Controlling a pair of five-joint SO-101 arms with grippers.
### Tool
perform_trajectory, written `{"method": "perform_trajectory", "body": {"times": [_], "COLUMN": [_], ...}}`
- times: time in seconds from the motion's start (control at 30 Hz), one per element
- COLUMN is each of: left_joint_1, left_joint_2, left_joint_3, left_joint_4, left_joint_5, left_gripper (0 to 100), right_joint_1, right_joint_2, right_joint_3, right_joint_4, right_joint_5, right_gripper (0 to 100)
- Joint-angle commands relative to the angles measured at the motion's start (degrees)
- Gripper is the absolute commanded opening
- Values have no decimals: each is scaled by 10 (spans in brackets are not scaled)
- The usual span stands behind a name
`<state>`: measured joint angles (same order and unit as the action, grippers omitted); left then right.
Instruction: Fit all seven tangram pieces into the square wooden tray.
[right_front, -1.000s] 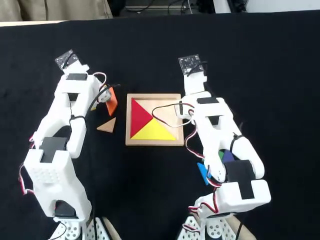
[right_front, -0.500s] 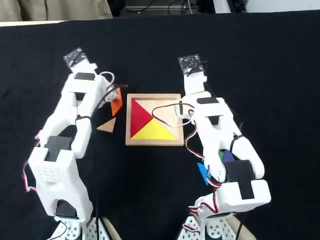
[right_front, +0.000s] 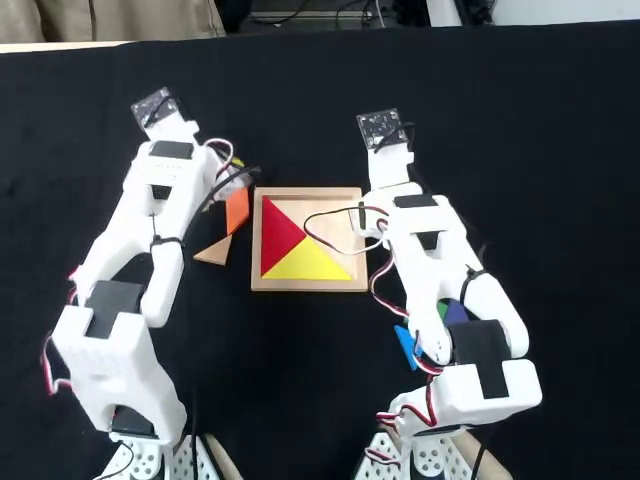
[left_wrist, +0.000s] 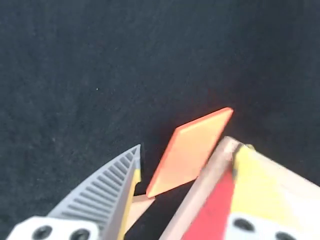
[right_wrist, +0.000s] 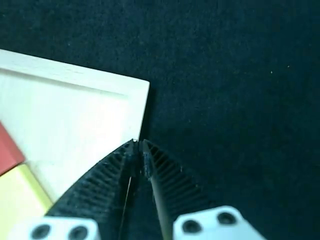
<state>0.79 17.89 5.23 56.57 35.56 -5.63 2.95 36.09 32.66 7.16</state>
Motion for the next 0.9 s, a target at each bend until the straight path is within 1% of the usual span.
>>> {"method": "perform_trajectory", "body": {"times": [0.0,0.13,0.33,0.4,0.6,0.87], "left_joint_1": [8,6,1,1,-16,-13], "left_joint_2": [-34,-10,-1,-1,6,6], "left_joint_3": [12,15,20,15,19,32], "left_joint_4": [-33,-60,-57,-42,-39,-36], "left_joint_5": [3,3,3,3,4,4], "left_gripper": [310,310,310,310,310,310], "right_joint_1": [7,7,7,7,7,7], "right_joint_2": [-26,-26,-26,-26,-26,-26], "right_joint_3": [-3,-3,-3,-3,-3,-2], "right_joint_4": [-9,-9,-9,-9,-8,-8], "right_joint_5": [0,0,0,0,0,0], "right_gripper": [11,11,11,11,11,11]}}
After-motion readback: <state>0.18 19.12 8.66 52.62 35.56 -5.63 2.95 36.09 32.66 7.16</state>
